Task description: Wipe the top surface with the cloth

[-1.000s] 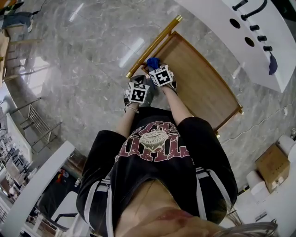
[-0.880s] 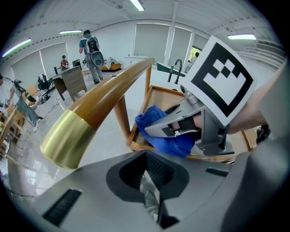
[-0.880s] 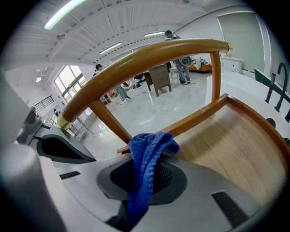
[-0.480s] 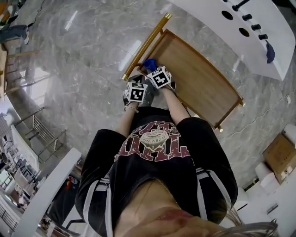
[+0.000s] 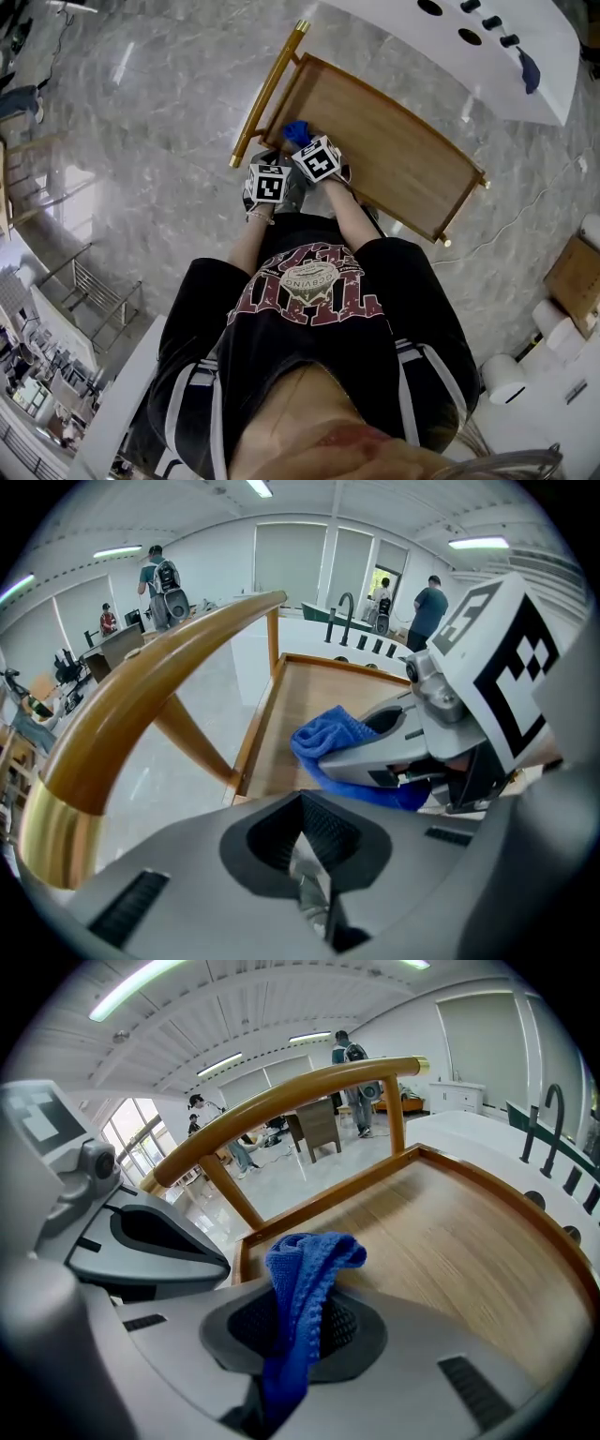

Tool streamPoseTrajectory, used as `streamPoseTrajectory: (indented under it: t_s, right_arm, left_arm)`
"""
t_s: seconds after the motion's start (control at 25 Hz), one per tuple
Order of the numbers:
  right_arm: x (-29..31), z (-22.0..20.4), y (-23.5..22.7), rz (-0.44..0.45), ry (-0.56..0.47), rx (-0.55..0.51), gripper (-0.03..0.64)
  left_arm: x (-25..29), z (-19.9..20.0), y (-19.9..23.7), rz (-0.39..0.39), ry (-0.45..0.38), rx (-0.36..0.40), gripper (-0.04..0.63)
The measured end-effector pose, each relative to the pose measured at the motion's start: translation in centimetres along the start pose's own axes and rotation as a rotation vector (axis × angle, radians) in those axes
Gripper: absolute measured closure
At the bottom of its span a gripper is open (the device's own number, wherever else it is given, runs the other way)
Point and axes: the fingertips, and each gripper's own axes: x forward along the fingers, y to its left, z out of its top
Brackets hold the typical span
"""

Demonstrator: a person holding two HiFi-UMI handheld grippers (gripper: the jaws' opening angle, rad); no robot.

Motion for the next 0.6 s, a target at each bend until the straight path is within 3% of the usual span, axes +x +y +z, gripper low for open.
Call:
streamPoseTrajectory:
  t_s: [0.6]
  right_arm:
    - [-4.0, -3.3, -2.0, -0.086, -0.043, 0.092, 0.561]
  left_arm:
    - [1.2, 0.8, -4.6, -0.085, 0.032, 0.141, 0.546]
